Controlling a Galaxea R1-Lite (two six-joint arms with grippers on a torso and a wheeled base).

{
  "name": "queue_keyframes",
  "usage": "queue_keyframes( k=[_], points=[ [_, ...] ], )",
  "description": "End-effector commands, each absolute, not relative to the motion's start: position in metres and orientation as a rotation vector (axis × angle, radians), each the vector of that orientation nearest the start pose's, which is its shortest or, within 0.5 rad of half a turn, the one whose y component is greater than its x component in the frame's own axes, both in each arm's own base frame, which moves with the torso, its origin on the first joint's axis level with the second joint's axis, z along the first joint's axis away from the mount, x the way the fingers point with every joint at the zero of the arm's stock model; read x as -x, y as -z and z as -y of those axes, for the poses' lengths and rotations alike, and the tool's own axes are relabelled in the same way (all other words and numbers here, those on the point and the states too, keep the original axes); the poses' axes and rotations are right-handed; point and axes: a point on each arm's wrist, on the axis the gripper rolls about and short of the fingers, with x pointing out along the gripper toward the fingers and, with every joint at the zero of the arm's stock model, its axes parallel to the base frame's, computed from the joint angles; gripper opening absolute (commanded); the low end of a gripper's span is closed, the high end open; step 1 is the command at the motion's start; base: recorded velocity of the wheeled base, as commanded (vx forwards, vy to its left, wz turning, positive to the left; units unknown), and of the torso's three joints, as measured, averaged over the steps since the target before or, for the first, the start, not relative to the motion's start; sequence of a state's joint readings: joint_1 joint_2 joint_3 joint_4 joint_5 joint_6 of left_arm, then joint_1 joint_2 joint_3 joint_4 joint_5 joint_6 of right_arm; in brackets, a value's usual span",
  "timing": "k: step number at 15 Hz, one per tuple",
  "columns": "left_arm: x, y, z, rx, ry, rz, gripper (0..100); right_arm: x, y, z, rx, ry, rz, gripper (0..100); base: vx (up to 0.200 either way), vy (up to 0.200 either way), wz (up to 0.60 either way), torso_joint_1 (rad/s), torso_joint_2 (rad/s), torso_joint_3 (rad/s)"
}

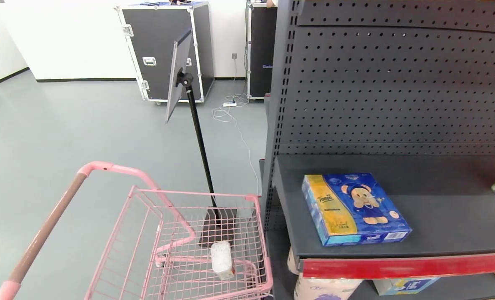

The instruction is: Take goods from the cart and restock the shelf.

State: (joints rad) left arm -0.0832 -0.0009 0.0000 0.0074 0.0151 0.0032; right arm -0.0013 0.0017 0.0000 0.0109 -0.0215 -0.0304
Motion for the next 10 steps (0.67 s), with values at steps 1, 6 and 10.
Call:
queue_keyframes(
  k=[1, 6, 10],
  points=[
    [0.0227, -0.0747, -0.0023, -0.003, 0.069, -0.008, 100, 0.0227, -0.0744, 0.0004, 0.031, 0.023, -0.013, 100, 0.0, 0.0, 0.0, 0.0, 0.0, 0.0],
    [0.0227, -0.0747, -0.0023, -0.003, 0.069, -0.008, 100, 0.0227, -0.0744, 0.0004, 0.031, 0.023, -0.013, 100, 0.0, 0.0, 0.0, 0.0, 0.0, 0.0],
    [0.0227, -0.0747, -0.0022, -0.003, 0.068, -0.008, 100, 0.0227, -0.0744, 0.0004, 0.035, 0.023, -0.013, 100, 0.0, 0.0, -0.15, -0.025, 0.06, 0.036]
  ],
)
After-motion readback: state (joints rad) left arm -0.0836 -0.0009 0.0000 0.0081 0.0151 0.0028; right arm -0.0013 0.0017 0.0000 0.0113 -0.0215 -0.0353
